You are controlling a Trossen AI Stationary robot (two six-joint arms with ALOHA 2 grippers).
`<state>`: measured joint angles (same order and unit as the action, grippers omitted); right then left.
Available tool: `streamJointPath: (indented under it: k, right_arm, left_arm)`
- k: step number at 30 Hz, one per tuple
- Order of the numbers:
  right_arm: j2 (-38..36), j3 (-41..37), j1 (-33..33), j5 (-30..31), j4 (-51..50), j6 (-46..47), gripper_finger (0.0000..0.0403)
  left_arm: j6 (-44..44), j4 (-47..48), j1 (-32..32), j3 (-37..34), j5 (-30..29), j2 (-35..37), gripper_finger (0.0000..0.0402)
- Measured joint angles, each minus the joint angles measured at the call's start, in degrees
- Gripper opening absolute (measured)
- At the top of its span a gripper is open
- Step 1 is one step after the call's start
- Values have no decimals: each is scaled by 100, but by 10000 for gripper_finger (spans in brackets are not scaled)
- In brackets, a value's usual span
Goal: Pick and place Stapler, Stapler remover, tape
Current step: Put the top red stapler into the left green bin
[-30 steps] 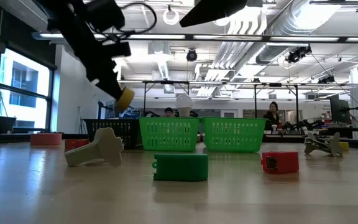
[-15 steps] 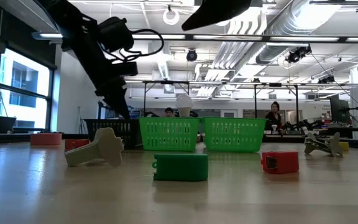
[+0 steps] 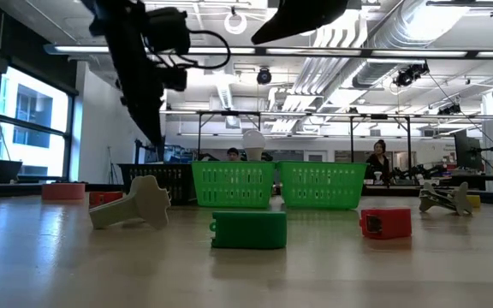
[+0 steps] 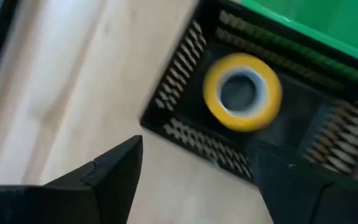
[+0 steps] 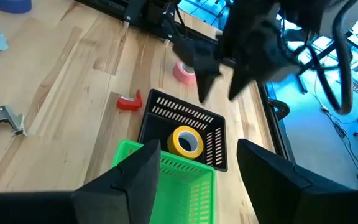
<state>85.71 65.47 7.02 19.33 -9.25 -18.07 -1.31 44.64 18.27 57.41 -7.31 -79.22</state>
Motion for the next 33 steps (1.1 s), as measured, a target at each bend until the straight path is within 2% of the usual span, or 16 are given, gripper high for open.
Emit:
streamJointPath:
  k: [4,7,12,19,28,33]
  right_arm:
    - [0,0,-67,2,-111,56,204]
    - [0,0,-80,2,-187,134,204]
    - [0,0,-80,-162,-250,136,204]
    - [0,0,-80,-297,-257,156,204]
    - [2,0,-60,-960,-261,248,204]
    - [2,0,-62,-1014,-293,285,204]
  left_arm:
    - [-645,956,-213,433,743,0,283]
    - [-1182,1398,-457,485,1034,0,284]
    - [-1948,1559,-1026,174,828,0,284]
    - [-2503,830,-1674,-414,783,-10,284]
    - [-2556,158,-1832,-708,318,-15,284]
    - [-2613,235,-1832,-897,177,-15,284]
